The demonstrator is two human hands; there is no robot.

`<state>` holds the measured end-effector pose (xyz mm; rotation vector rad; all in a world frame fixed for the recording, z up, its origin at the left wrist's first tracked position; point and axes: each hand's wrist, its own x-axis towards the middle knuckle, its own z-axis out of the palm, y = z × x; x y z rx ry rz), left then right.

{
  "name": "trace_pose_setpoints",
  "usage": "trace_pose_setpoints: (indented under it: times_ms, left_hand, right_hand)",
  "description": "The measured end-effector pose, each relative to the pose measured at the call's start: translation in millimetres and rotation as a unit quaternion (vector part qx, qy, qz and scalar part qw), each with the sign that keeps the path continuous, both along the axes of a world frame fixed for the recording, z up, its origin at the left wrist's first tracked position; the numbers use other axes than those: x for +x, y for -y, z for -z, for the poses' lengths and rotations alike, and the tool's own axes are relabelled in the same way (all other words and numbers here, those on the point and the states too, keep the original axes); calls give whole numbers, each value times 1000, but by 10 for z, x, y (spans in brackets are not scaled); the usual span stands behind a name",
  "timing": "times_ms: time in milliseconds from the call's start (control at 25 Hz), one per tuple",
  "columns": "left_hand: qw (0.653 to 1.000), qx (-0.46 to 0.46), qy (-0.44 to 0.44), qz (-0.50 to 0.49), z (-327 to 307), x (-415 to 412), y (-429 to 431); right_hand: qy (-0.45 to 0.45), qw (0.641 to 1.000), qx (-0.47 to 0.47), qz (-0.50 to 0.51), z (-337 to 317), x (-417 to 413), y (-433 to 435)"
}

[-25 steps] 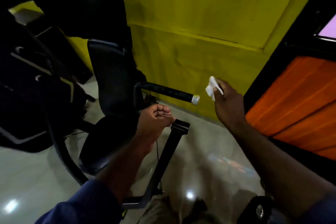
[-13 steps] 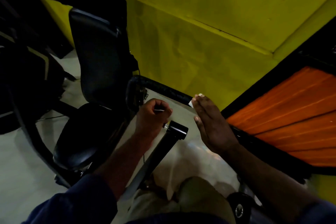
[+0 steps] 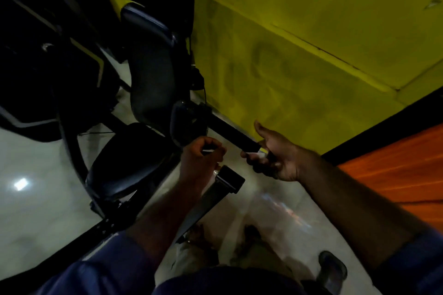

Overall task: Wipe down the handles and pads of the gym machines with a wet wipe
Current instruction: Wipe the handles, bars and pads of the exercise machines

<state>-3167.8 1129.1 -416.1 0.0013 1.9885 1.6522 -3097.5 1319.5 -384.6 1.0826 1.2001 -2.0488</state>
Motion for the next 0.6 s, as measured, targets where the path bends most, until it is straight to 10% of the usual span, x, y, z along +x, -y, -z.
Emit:
trace_pose_setpoints:
  times_ms: [80,240,280,360,440,520,600]
  left_hand:
    - [999,2,10,-40,32,25,65]
    - [996,-15,3,-85,93,189,92]
    - [996,-19,8,-88,116,253,72]
    - [996,-27,16,-84,179,367,62]
    - [995,-31,20,-93,196,442,77]
    - [994,-19,28,-107,229,478,122]
    - [993,-18,33,-116,276,479,158]
  right_hand:
    - [-44,972,211,-94,-58,48,151]
    - [-129,698,650,-270,127,266,524]
    - [-136,704,636,-286,109,209,416]
    - [-112,880,370,-275,35,12,96]
    - [-48,969,67,-234,-26,-94,-136]
    - [-60,950,127,-277,-21,-100,-94]
    - [-106,756,510,-396,117,21,128]
